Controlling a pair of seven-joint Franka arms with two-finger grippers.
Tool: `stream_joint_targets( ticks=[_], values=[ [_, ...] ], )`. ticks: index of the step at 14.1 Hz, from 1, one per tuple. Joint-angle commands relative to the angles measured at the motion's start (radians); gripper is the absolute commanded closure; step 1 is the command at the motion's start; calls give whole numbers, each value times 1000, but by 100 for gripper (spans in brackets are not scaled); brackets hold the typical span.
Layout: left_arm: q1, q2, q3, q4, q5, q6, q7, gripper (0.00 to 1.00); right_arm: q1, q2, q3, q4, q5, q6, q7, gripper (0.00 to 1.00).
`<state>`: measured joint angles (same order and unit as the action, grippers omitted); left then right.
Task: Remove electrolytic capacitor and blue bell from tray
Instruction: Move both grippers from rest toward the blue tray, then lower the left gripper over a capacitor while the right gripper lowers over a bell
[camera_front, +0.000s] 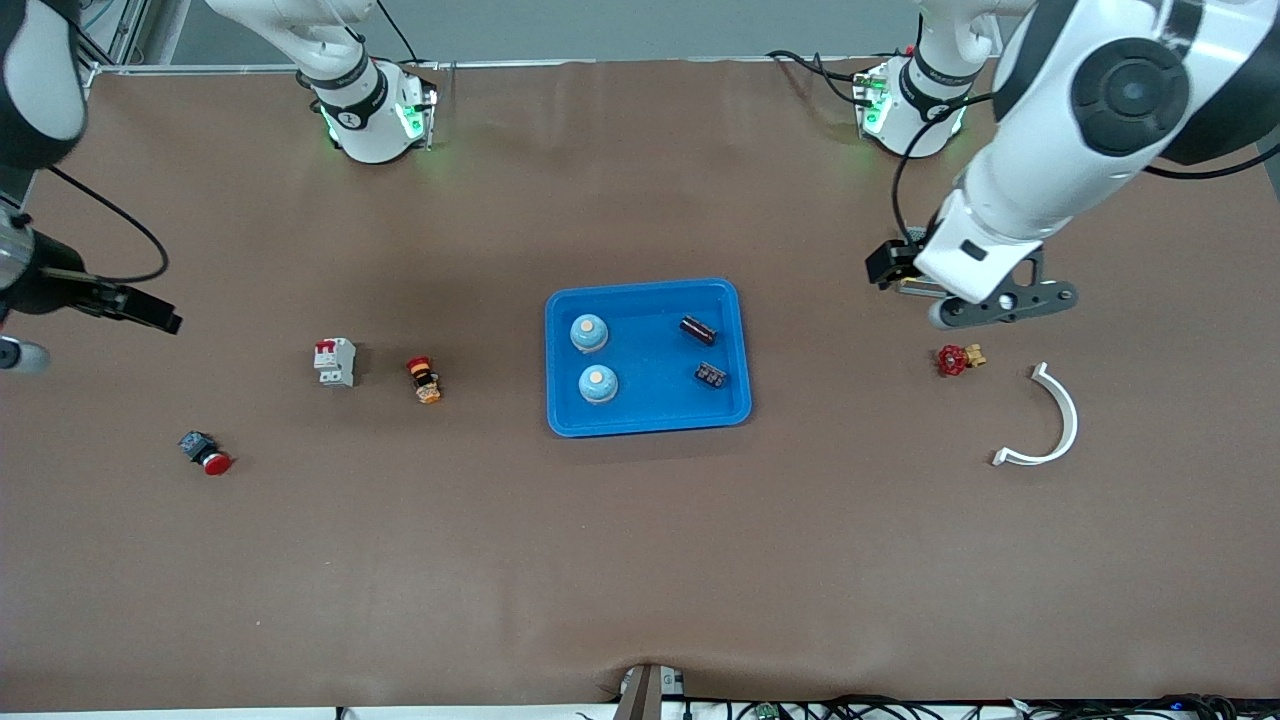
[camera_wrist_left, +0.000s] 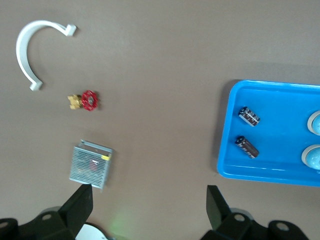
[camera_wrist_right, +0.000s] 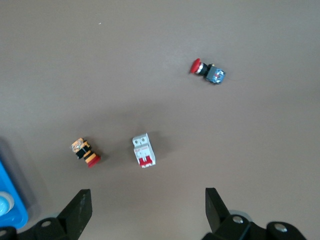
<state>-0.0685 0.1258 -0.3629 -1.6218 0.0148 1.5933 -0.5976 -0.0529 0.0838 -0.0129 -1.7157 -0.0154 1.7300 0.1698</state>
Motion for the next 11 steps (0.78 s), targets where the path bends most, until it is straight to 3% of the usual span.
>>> stream_joint_targets(
  ticks=[1,3,6,11],
  values=[
    [-28,-8,-27,-50,-1,54,-112,0,24,-27,1,-134,27,133,71,0],
    [-71,18,-27,-58,-1,83,-201,0,79,-24,1,-163,80,180,202,0],
    [-123,47,-27,-67,-1,120,-309,0,203,-10,-1,-165,80,218,441,0],
    [-224,76,-27,-161,-3,280,-577,0,396,57,1,-179,83,288,771,0]
  ],
)
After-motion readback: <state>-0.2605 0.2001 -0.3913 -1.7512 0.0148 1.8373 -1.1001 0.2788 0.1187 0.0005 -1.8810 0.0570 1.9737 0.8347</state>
